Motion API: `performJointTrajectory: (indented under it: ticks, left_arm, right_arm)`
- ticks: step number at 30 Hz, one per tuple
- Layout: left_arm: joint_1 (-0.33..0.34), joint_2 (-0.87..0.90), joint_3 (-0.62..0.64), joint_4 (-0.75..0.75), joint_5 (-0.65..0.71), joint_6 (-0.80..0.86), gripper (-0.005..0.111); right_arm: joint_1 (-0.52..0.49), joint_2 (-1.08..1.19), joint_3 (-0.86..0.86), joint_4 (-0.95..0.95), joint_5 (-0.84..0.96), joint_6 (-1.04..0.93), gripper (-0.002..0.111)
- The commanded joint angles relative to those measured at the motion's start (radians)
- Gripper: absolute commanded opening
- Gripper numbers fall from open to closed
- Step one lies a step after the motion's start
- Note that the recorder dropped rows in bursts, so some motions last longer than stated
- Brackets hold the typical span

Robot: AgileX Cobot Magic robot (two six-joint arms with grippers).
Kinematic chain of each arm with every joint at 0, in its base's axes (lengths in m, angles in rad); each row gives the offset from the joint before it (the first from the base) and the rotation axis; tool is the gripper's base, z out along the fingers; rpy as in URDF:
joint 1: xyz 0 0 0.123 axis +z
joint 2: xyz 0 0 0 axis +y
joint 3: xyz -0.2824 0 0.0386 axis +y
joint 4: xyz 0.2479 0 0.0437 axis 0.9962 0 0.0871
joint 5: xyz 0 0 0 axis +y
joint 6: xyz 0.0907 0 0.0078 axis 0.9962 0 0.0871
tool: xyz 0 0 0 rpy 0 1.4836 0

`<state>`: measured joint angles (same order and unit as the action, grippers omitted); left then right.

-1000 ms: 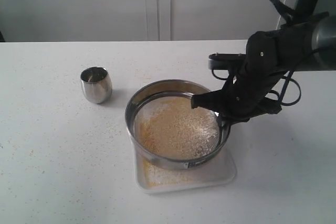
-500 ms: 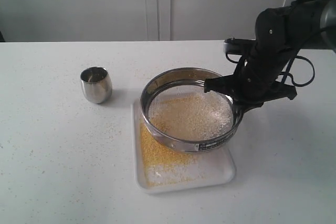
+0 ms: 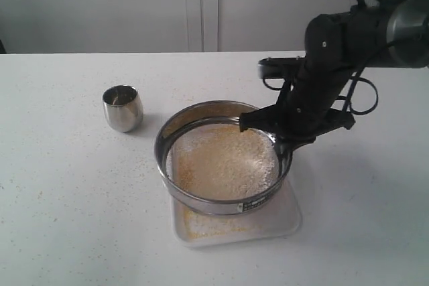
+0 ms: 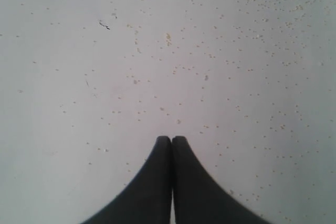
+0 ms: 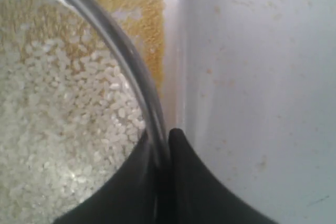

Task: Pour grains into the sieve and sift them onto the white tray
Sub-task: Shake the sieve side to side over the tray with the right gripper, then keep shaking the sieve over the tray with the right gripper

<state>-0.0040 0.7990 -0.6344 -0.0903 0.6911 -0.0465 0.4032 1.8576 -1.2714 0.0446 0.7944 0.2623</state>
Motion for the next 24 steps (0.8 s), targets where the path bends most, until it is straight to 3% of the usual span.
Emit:
performJointTrajectory:
  ticks: [1, 6, 7, 10, 11, 16, 17, 19, 21, 24]
  left_arm:
    - [0.002, -0.008, 0.007, -0.010, 0.008, 0.001, 0.000]
    - [0.002, -0.008, 0.007, -0.010, 0.008, 0.001, 0.000]
    - [0.002, -0.008, 0.007, -0.010, 0.008, 0.001, 0.000]
    - [0.002, -0.008, 0.007, -0.010, 0.008, -0.001, 0.000]
    - [0.002, -0.008, 0.007, -0.010, 0.008, -0.001, 0.000]
    - [0.002, -0.008, 0.007, -0.010, 0.008, -0.001, 0.000]
    - [0.002, -0.008, 0.007, -0.010, 0.008, -0.001, 0.000]
    - [0.002, -0.008, 0.007, -0.010, 0.008, -0.001, 0.000]
    - [0.002, -0.008, 0.007, -0.010, 0.008, -0.001, 0.000]
    - [0.002, -0.008, 0.007, -0.010, 0.008, -0.001, 0.000]
  right_arm:
    - [-0.039, -0.011, -0.010, -0.117, -0.059, 0.261, 0.000]
    - [0.023, -0.011, -0.010, 0.054, -0.006, -0.059, 0.000]
    - [0.027, -0.011, -0.010, -0.006, -0.021, -0.053, 0.000]
    - [-0.021, -0.002, -0.010, -0.182, -0.041, 0.266, 0.000]
    - [-0.032, 0.000, -0.010, -0.161, -0.036, 0.303, 0.000]
    - [0.006, -0.004, -0.010, 0.032, 0.042, -0.056, 0.000]
    - [0.007, -0.004, -0.010, 0.000, 0.029, -0.068, 0.000]
    - [-0.024, -0.001, -0.010, -0.087, -0.018, 0.112, 0.000]
    - [-0.051, 0.001, -0.010, -0.052, -0.030, 0.205, 0.000]
    - [-0.035, -0.001, -0.010, 0.118, 0.029, -0.053, 0.000]
